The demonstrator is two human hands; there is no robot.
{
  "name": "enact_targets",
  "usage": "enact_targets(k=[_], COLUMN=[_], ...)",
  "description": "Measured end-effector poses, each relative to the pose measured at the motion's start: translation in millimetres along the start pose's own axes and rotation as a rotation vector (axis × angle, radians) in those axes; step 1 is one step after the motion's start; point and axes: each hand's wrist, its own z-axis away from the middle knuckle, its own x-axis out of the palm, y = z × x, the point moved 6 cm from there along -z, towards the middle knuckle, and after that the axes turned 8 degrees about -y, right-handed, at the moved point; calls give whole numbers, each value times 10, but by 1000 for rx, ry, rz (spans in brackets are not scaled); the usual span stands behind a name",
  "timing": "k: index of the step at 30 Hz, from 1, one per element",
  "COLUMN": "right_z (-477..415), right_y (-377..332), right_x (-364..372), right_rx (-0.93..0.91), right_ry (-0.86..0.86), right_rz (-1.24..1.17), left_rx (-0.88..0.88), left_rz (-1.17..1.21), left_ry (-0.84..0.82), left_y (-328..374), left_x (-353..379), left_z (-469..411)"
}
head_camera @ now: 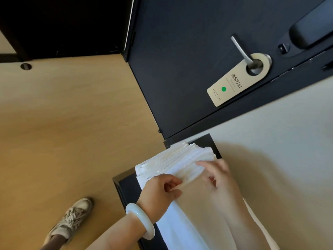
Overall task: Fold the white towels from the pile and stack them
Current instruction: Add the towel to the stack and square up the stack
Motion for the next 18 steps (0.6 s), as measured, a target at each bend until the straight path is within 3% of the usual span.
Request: enact_targets(k=[3, 8, 12, 16, 18], right_z=[-98, -209, -257, -317, -354], right_y=[-55, 64, 181, 252, 256], right_x=[-32, -131, -142, -205, -275], right_rx=[-82, -78, -57, 28, 14], right_ry=[-114, -182, -211, -295, -256], right_rz=[256, 454, 475, 329, 305], left_rx=[11, 25, 18, -3, -2], left_rz=[-11, -118, -207, -232, -225], left_ry=[15, 62, 84, 54, 49], left_y=[12, 17, 8, -6, -9], left_x=[4, 18, 19, 9, 11], left_z=[-12, -42, -60, -45, -37])
